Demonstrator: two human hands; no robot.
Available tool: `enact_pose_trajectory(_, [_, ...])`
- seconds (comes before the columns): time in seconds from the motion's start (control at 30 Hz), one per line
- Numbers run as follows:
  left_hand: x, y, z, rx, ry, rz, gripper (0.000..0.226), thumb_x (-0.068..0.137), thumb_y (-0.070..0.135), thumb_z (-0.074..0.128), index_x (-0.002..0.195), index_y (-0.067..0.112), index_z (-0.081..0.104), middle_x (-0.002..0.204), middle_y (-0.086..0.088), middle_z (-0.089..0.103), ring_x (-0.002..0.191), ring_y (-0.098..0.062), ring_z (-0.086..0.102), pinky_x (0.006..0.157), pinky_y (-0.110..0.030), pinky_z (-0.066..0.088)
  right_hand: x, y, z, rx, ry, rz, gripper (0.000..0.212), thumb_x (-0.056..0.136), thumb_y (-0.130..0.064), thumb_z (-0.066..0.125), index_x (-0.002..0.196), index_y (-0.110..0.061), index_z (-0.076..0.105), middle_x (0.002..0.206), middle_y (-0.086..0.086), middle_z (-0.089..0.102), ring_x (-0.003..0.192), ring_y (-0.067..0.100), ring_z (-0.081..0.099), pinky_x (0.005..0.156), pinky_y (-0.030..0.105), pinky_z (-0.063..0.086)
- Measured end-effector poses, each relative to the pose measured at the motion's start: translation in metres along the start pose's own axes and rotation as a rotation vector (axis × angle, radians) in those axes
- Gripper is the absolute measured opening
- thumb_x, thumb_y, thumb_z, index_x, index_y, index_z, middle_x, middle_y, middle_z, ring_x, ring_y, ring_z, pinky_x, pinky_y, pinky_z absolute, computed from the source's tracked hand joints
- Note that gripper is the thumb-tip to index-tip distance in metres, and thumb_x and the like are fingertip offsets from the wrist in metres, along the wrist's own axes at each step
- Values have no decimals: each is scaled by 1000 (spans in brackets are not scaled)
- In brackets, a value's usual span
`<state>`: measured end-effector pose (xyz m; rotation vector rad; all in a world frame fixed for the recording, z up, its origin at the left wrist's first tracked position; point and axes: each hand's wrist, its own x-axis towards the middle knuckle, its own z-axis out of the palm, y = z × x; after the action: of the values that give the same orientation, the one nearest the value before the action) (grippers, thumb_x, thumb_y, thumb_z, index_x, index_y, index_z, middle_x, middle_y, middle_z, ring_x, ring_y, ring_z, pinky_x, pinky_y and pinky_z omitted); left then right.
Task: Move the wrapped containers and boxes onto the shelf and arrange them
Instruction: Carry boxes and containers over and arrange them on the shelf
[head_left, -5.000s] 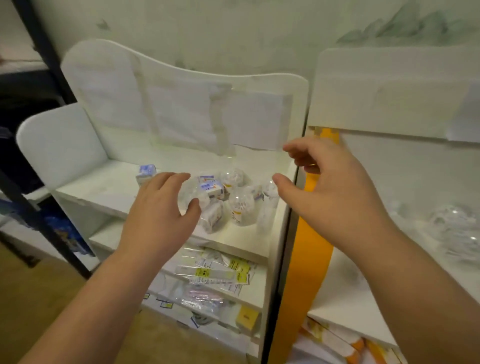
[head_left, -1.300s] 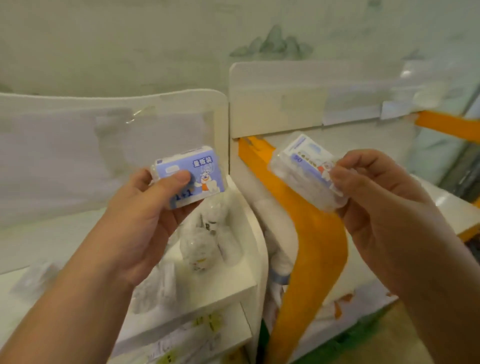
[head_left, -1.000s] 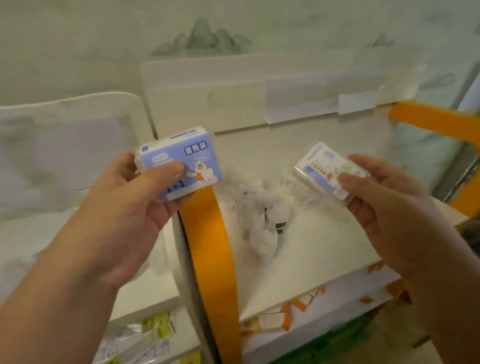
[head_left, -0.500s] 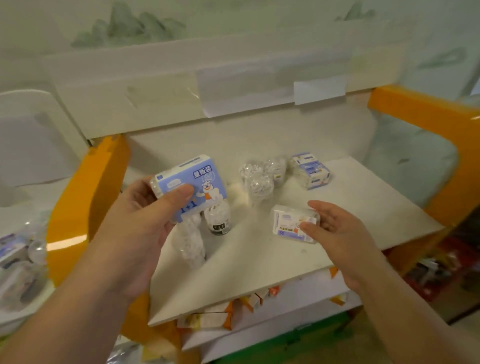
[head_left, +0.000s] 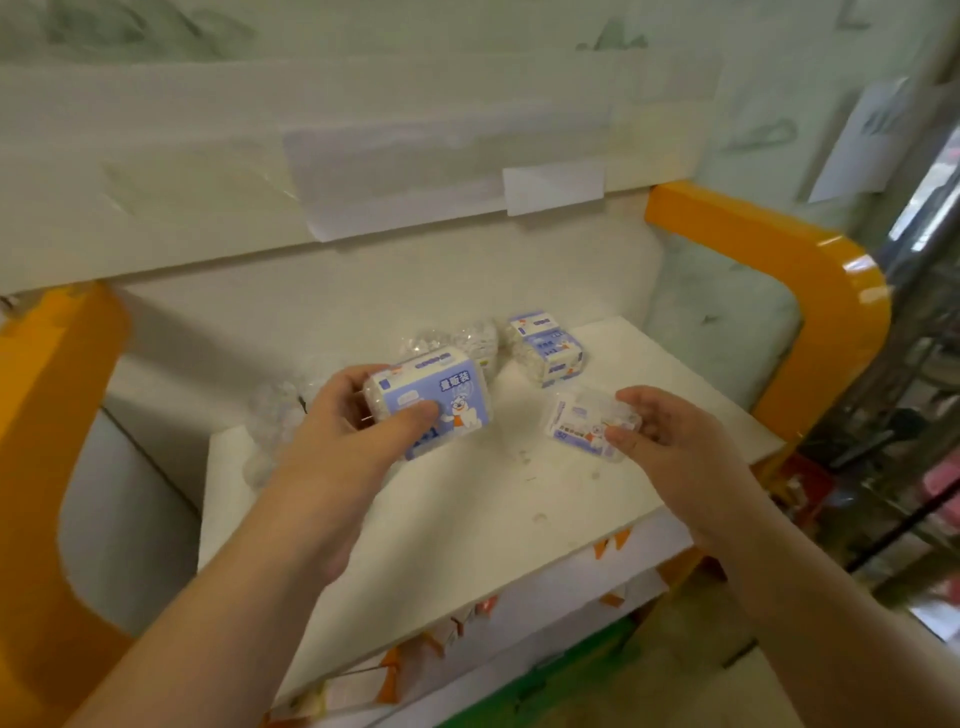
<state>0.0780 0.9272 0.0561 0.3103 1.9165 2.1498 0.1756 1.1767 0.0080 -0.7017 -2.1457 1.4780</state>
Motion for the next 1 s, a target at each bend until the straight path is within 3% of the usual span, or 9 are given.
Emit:
enact_pose_trajectory(0.17, [27,-8,45,-78,-57,-94,53,67,18,83,113,6,60,103,-11,75,92,-24,71,91,-41,53,57,25,-31,-31,24,-31,22,89,-20,70,106,-33,63,92,-6,70,84,15,66,68,26,46])
enact_pose_trajectory(0.3, [51,-15,88,-100,-43,-103,53,72,18,79,118,2,61,107,-13,74,97,-26,71,90,-40,53,120,44,-55,-8,-6,-70,25,90,-13,68,113,-22,64,103,1,71,93,19,67,74,26,48])
enact_pose_trajectory(0.4, [66,-27,115,-84,18,-110,46,72,16,79,113,5,62,104,-11,75,93,-23,71,90,-39,52,164,54,-65,11,-44,-89,25,90,-8,66,114,-16,65,103,2,71,91,17,67,71,17,49])
enact_pose_trajectory(0.47, [75,-37,129,11,39,-90,41,72,17,78,110,11,63,99,-5,76,88,-16,70,84,-32,51,191,62,-65,18,-79,-108,23,90,-4,64,106,-21,63,103,2,71,89,16,67,72,17,50])
enact_pose_trajectory(0.53, [81,-50,140,130,41,-74,46,73,10,83,114,18,64,100,0,76,89,-13,69,79,-27,51,217,74,-60,-5,-89,-135,28,90,-3,63,104,-27,61,108,4,70,94,20,66,81,28,52])
enact_pose_trajectory(0.63, [89,-72,151,356,13,-43,55,73,12,84,119,30,61,105,6,74,99,-15,69,86,-33,54,250,90,-47,-133,-100,-147,29,89,-7,64,116,-19,63,113,5,66,100,24,64,88,33,49])
enact_pose_trajectory(0.7, [94,-86,155,477,7,-20,56,71,19,87,117,34,60,108,9,73,103,-13,67,93,-39,53,266,97,-37,-164,-107,-150,32,89,-7,64,120,-16,63,116,7,65,102,25,63,88,31,47])
enact_pose_trajectory(0.83, [107,-109,165,609,43,1,60,59,40,86,113,42,60,117,10,63,105,-13,65,95,-41,52,288,106,-22,-220,-169,-168,32,90,-5,61,122,-11,63,116,8,63,93,17,55,71,16,32])
enact_pose_trajectory(1.0, [117,-127,174,715,52,-6,61,62,36,88,113,45,56,116,11,52,102,-6,62,96,-33,51,308,108,-15,-290,-218,-237,34,89,-2,59,122,-14,63,117,11,61,92,18,55,74,16,33])
